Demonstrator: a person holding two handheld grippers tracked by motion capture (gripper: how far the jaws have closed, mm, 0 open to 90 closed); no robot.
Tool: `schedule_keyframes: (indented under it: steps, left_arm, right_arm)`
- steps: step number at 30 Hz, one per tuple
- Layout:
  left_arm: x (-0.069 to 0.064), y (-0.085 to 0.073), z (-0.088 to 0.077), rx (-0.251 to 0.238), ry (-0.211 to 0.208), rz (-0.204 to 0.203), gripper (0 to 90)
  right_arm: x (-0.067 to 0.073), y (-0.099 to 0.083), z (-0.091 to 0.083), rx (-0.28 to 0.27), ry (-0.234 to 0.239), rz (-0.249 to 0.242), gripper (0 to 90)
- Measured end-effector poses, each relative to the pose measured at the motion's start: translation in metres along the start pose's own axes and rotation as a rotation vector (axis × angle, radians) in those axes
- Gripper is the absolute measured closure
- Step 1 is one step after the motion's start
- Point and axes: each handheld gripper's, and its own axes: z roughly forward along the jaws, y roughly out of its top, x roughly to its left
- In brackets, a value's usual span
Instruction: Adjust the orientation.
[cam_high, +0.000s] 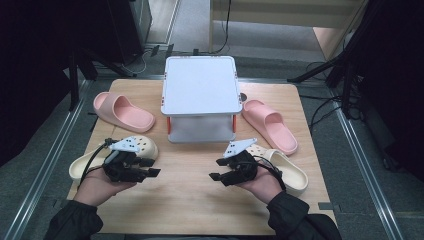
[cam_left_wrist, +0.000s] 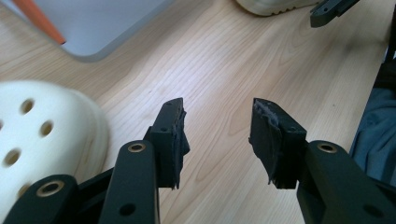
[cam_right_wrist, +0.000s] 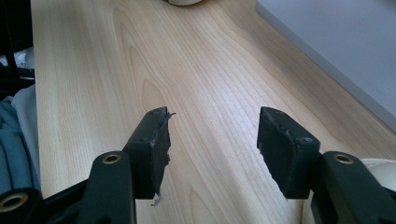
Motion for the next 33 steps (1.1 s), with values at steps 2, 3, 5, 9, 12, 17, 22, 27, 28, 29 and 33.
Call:
schedule_keyframes:
  steps: [2, 3, 5, 9, 12, 17, 22, 27, 28, 29, 33]
  left_arm:
    - [0.003, -0.005, -0.008, -0.006, 0.023, -0.018, 54.8]
    - [0.003, -0.005, -0.008, -0.006, 0.023, -0.018, 54.8]
    - [0.007, -0.011, -0.018, -0.017, 0.048, -0.031, 54.8]
    - [0.011, -0.018, -0.029, -0.025, 0.069, -0.047, 54.8]
    - [0.015, -0.025, -0.041, -0.026, 0.097, -0.068, 54.6]
    - [0.022, -0.037, -0.06, -0.053, 0.143, -0.106, 54.8]
    - [0.029, -0.046, -0.067, -0.052, 0.174, -0.13, 55.1]
    - [0.041, -0.058, -0.073, -0.039, 0.202, -0.157, 55.3]
    - [0.041, -0.058, -0.073, -0.039, 0.202, -0.157, 55.2]
    - [0.043, -0.059, -0.074, -0.039, 0.207, -0.162, 55.2]
    - [0.052, -0.065, -0.073, -0.048, 0.223, -0.184, 54.7]
  right_arm:
    - [0.0, 0.002, 0.003, 0.008, 0.01, -0.004, 44.9]
    - [0.0, 0.003, 0.004, 0.007, 0.011, -0.011, 44.9]
    - [0.001, 0.004, 0.005, 0.01, 0.017, -0.013, 44.9]
    - [0.0, 0.006, 0.007, 0.014, 0.023, -0.012, 44.9]
    - [0.0, 0.008, 0.009, 0.018, 0.027, -0.014, 45.3]
    - [0.0, 0.011, 0.012, 0.025, 0.04, -0.028, 45.8]
    - [0.0, 0.013, 0.014, 0.029, 0.045, -0.027, 45.9]
    - [0.0, 0.013, 0.015, 0.037, 0.049, -0.027, 45.9]
    - [0.0, 0.013, 0.015, 0.036, 0.048, -0.027, 45.9]
    - [0.0, 0.013, 0.015, 0.036, 0.048, -0.027, 45.9]
    - [0.0, 0.012, 0.015, 0.041, 0.044, -0.028, 45.9]
